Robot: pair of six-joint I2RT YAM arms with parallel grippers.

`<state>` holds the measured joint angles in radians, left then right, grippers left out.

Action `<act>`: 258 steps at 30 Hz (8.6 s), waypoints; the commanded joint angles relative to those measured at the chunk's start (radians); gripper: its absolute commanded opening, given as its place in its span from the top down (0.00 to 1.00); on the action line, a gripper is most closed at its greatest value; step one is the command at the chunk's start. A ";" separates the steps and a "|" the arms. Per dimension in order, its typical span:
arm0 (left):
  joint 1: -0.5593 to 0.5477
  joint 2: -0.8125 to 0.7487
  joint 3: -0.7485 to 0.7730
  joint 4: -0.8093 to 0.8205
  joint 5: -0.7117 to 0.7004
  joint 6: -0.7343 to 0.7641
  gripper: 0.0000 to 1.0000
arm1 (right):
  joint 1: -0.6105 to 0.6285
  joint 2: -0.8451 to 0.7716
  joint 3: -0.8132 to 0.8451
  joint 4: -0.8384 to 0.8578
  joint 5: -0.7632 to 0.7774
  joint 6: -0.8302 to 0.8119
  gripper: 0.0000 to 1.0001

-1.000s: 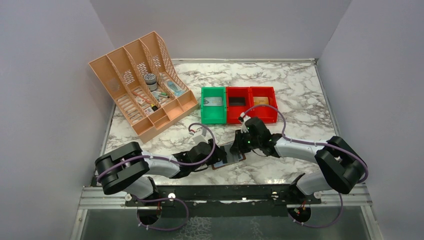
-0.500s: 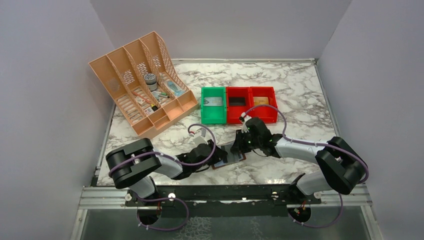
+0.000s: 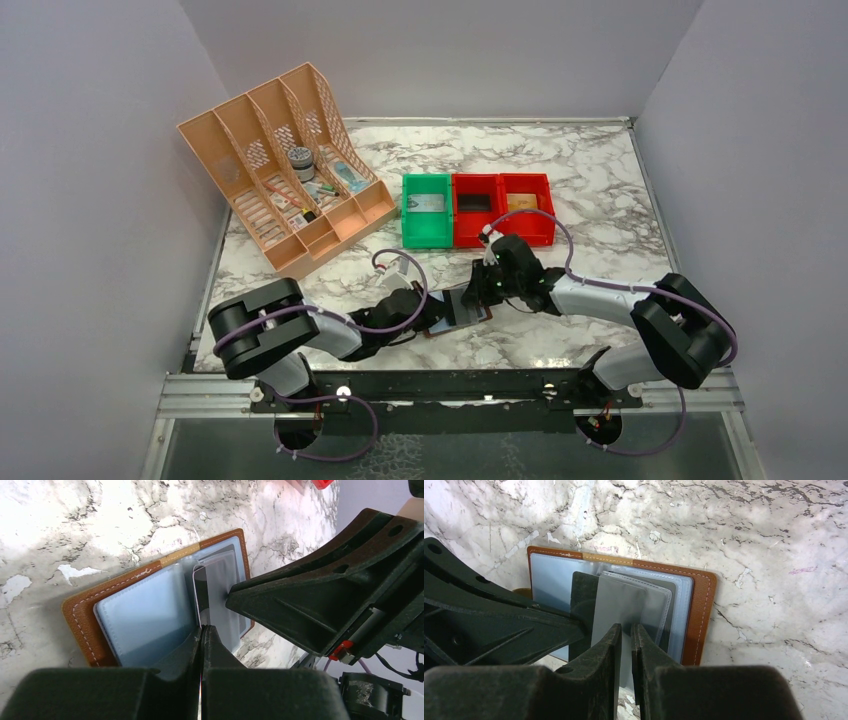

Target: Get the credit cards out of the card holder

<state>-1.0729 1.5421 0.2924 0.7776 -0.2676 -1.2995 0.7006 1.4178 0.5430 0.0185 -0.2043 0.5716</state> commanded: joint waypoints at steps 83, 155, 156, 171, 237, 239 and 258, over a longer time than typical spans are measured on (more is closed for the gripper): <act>0.030 -0.210 -0.049 -0.171 0.054 0.091 1.00 | -0.003 -0.065 0.064 -0.002 -0.317 -0.098 0.83; 0.546 -0.504 0.230 -0.303 0.752 0.328 1.00 | -0.483 -0.360 -0.060 0.467 -0.823 0.233 0.22; 0.545 -0.501 0.224 -0.288 0.750 0.320 1.00 | -0.483 -0.351 -0.051 0.465 -0.833 0.236 0.22; 0.539 -0.516 0.172 -0.185 0.750 0.249 1.00 | -0.452 -0.212 0.009 0.648 -0.861 0.371 0.27; 0.482 -0.413 0.191 0.021 0.810 0.182 1.00 | -0.282 0.061 0.069 1.012 -0.866 0.682 0.99; 0.482 -0.417 0.190 0.022 0.808 0.183 1.00 | -0.282 0.048 0.070 0.996 -0.864 0.671 0.95; 0.480 -0.427 0.168 0.060 0.801 0.154 0.95 | -0.262 0.064 0.044 1.060 -0.818 0.704 0.99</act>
<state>-0.5907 1.1297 0.4618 0.8024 0.5278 -1.1435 0.4324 1.4849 0.6090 1.0470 -1.0637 1.2858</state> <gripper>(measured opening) 0.013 0.018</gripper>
